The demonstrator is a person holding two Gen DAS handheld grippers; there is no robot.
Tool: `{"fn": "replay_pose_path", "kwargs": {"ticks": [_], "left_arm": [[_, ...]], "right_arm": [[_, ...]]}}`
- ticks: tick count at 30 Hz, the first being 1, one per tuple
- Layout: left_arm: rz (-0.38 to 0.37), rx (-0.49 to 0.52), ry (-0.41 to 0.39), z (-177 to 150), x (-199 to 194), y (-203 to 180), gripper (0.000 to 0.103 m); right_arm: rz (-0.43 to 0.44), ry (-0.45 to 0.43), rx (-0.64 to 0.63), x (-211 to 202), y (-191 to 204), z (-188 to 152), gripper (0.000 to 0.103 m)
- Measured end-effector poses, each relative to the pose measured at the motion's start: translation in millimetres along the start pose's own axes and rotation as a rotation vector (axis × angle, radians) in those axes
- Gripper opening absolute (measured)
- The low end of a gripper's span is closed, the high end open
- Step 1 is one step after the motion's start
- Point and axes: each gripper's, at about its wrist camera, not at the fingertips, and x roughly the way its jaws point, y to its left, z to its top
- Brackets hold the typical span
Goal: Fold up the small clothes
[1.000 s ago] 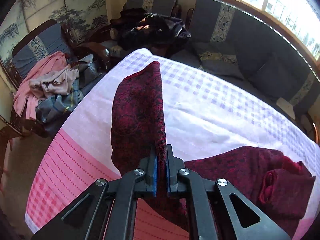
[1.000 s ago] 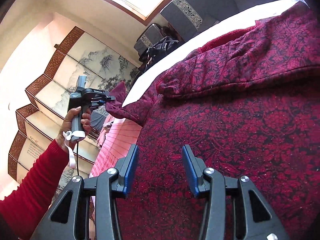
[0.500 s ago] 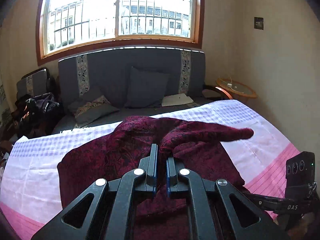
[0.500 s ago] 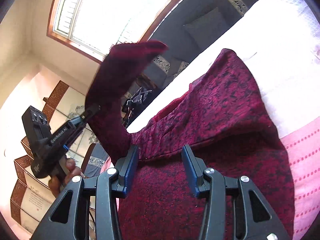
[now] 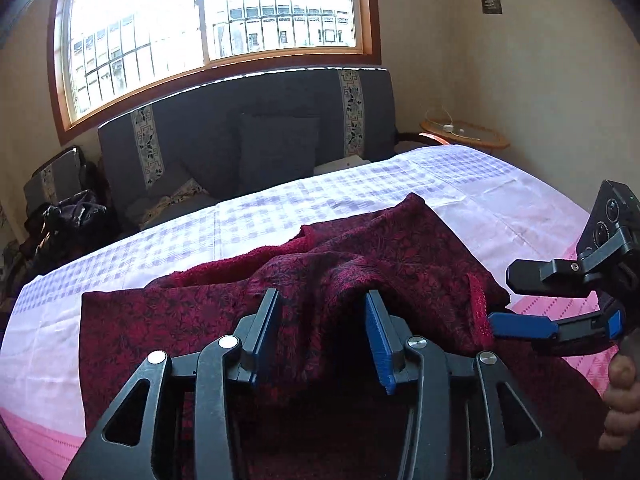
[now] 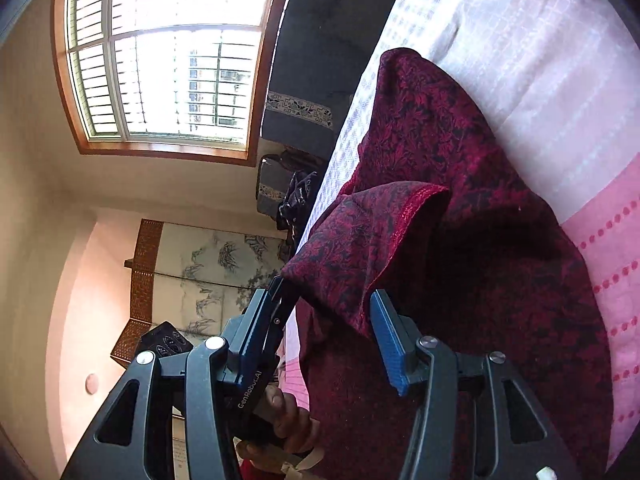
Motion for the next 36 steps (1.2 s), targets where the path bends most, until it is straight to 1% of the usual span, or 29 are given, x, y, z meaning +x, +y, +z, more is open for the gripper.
{"fn": "replay_pose_path", "kwargs": {"ticks": [1,3,4,6,7,8,10,11,12,13,14,15,17,19,21,22,23,25,27,28,29,31,33,36], "left_arm": [[-0.003,0.001,0.002,1,-2,0,0.044],[-0.012,0.002,-0.005,2,-9,-1,0.044],[-0.014,0.003,-0.018,2,-15,-2,0.045],[-0.013,-0.007,-0.045,-1,-29,-2,0.056],[-0.014,-0.018,-0.059,-3,-37,-1,0.065],[-0.012,-0.031,-0.074,-7,-45,1,0.070],[0.013,-0.053,-0.101,-16,-62,8,0.073],[0.031,-0.070,-0.105,-22,-68,13,0.077],[0.050,-0.099,-0.103,-29,-74,21,0.079],[0.064,-0.136,-0.100,-36,-79,31,0.079],[0.073,-0.180,-0.095,-45,-84,43,0.079],[0.084,-0.226,-0.088,-54,-87,56,0.079],[0.120,-0.321,-0.066,-75,-90,84,0.080],[0.165,-0.405,-0.039,-96,-91,108,0.080],[0.195,-0.471,-0.023,-111,-92,128,0.080],[0.205,-0.495,-0.022,-119,-93,136,0.080],[0.218,-0.508,-0.018,-126,-93,140,0.080],[0.245,-0.515,0.005,-138,-89,146,0.080],[0.216,-0.536,0.031,-145,-84,149,0.080],[0.222,-0.532,0.032,-145,-84,148,0.080],[0.237,-0.523,0.034,-145,-83,146,0.080],[0.238,-0.501,0.035,-143,-82,143,0.080],[0.251,-0.483,0.036,-140,-80,138,0.080],[0.255,-0.479,0.047,-138,-77,137,0.080]], "right_arm": [[-0.044,-0.029,-0.008,-4,1,-5,0.050],[-0.152,-0.097,-0.076,-14,7,-9,0.050],[-0.175,-0.112,-0.100,-19,6,-6,0.050],[-0.186,-0.087,-0.072,-18,-1,0,0.050],[-0.189,-0.072,-0.060,-15,-4,3,0.050],[-0.191,-0.058,-0.061,-11,-5,5,0.050],[-0.194,-0.043,-0.076,-1,-3,9,0.050],[-0.196,-0.036,-0.082,5,-2,11,0.050],[-0.208,-0.030,-0.087,10,-1,13,0.046],[-0.238,-0.018,-0.098,18,2,15,0.040],[-0.274,-0.003,-0.110,24,3,18,0.016],[-0.296,0.012,-0.118,31,4,21,0.008],[-0.315,-0.001,-0.178,36,13,29,0.006],[-0.367,-0.060,-0.307,31,40,38,0.006],[-0.362,-0.126,-0.427,18,72,50,0.006],[-0.368,-0.153,-0.474,11,85,55,0.006],[-0.392,-0.168,-0.517,8,93,61,0.006],[-0.475,-0.170,-0.568,11,89,73,0.006],[-0.544,-0.121,-0.555,22,65,85,0.006],[-0.571,-0.092,-0.528,27,50,89,0.006],[-0.576,-0.067,-0.497,31,35,90,0.006],[-0.542,-0.048,-0.460,30,11,85,0.006],[-0.491,-0.069,-0.442,27,7,82,0.006],[-0.485,-0.093,-0.423,22,3,86,0.006]]}}
